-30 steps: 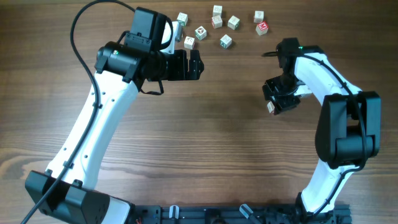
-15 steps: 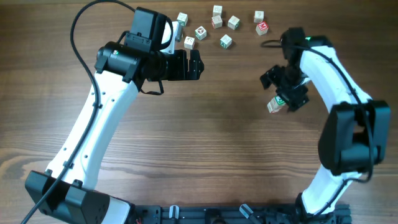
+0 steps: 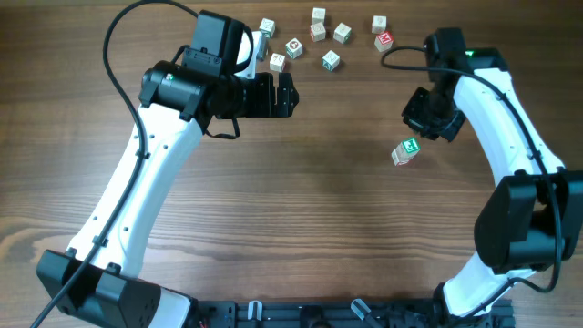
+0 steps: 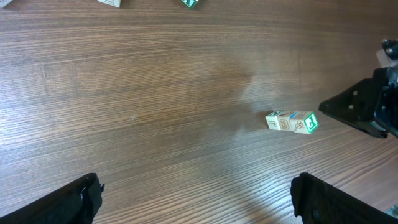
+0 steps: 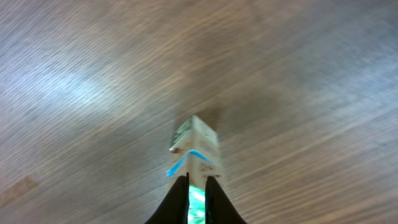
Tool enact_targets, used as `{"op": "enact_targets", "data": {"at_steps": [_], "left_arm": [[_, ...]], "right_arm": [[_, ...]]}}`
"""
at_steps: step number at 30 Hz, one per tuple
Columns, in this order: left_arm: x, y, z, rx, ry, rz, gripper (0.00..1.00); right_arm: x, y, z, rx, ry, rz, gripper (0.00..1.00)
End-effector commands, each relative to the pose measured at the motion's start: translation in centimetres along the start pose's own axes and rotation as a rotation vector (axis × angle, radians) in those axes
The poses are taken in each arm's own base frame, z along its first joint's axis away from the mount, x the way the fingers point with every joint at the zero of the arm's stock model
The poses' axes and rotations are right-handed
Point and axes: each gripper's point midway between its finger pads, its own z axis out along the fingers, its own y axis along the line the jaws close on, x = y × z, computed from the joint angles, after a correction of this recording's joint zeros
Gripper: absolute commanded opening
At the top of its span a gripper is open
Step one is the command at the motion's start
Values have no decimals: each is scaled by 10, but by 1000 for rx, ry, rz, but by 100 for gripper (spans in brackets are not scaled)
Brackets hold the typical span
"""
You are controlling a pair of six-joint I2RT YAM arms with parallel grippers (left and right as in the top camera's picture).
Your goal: Form a tower
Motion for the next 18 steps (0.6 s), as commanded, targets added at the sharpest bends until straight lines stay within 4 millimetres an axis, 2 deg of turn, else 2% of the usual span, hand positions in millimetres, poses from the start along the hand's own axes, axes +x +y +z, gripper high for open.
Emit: {"op": "enact_targets", "data": {"at_steps": [1,3,4,8,10,13,18], "left_arm": [[2,-2,2,11,9,-3,100],[2,-2,2,11,9,-3,100],[2,-2,2,11,9,-3,100],[2,-2,2,11,9,-3,100],[2,-2,2,11,9,-3,100],[2,-2,2,11,9,-3,100],[2,-2,2,11,9,-3,100]], "right_arm": [[-9,-17,-9,37,-29,95,5],[-11,-42,-12,160,-71,156,4],[-5,-51,-13,204,-52,179,4],[26,-65,-18,265,80,158,4],[41,-67,-20,264,151,136,4],[59,-47,-18,149,263,117,4],[70,-44,-2,127,311,120,4]]}}
